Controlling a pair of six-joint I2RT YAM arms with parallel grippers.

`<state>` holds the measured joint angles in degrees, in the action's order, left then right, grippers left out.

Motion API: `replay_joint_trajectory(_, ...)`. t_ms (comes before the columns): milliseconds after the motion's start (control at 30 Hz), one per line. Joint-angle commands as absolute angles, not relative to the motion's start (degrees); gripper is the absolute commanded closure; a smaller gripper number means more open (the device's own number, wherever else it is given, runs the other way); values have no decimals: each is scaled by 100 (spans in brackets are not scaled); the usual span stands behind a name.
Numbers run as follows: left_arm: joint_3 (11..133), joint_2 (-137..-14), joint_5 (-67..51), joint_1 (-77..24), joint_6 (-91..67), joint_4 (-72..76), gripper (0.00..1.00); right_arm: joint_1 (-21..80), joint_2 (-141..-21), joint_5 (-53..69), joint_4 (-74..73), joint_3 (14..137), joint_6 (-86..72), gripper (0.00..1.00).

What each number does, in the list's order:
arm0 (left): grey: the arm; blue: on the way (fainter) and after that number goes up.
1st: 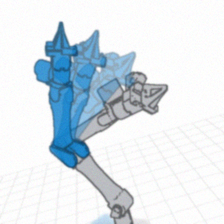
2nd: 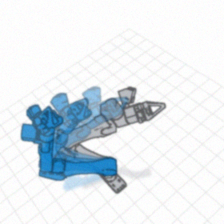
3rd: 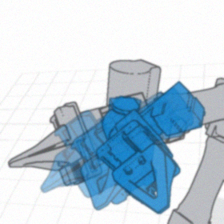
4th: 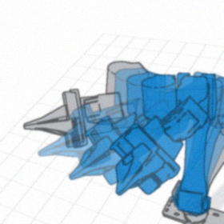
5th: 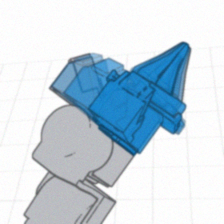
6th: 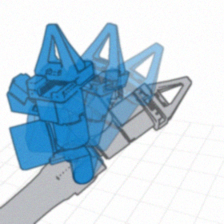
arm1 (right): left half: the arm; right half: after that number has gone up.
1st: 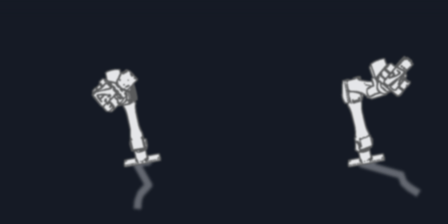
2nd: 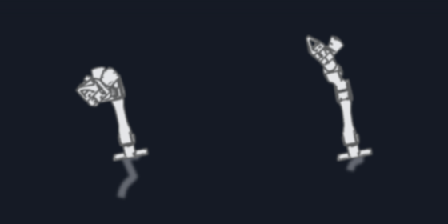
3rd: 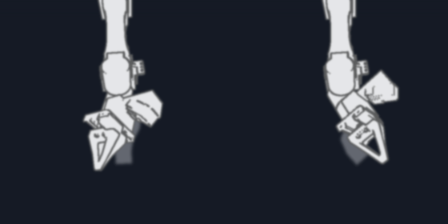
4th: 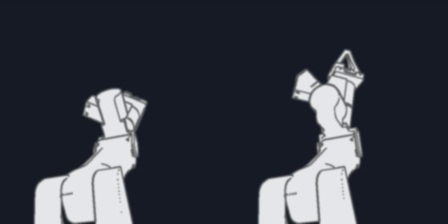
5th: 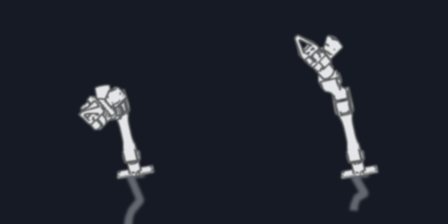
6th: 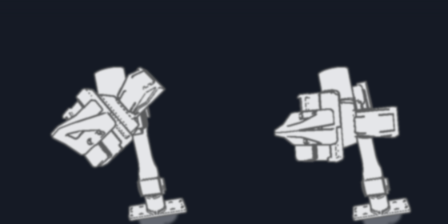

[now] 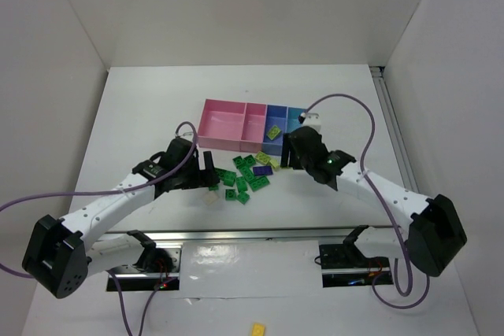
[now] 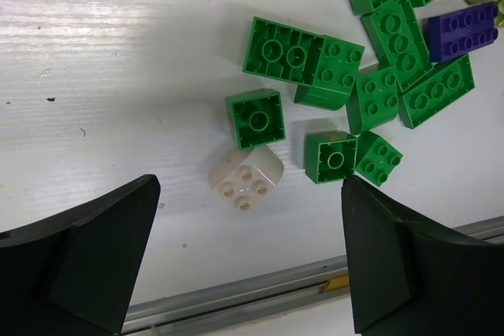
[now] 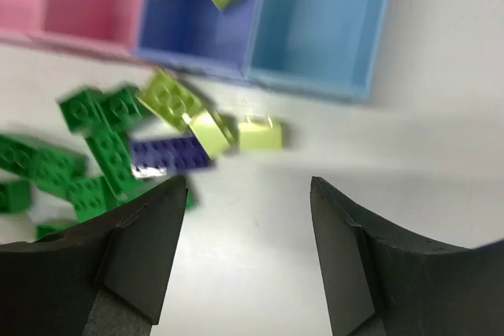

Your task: Sort the legos into containers by color

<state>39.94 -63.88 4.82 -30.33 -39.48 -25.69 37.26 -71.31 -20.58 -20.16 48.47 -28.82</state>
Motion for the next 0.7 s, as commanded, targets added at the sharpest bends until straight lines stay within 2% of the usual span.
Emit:
replay_joint_trajectory(0,3946,-6284,615,-3111,-4078,-2549,1,3788,-6855,-2058,-1846,4149,-3392,29)
replay_joint_trajectory(100,3946,-6284,615,-3111,-4078,-2549,1,3727,-7048,-1855,-1714,4096,-3393,29)
replay_joint_trajectory(200,3946,-6284,615,-3111,-4078,-2602,1,3604,-7451,-1671,-1495,4096,-3288,24)
replay_joint_trajectory(667,3999,-6337,615,-3111,-4078,-2602,1,3173,-8683,-1205,-791,4535,-2892,24)
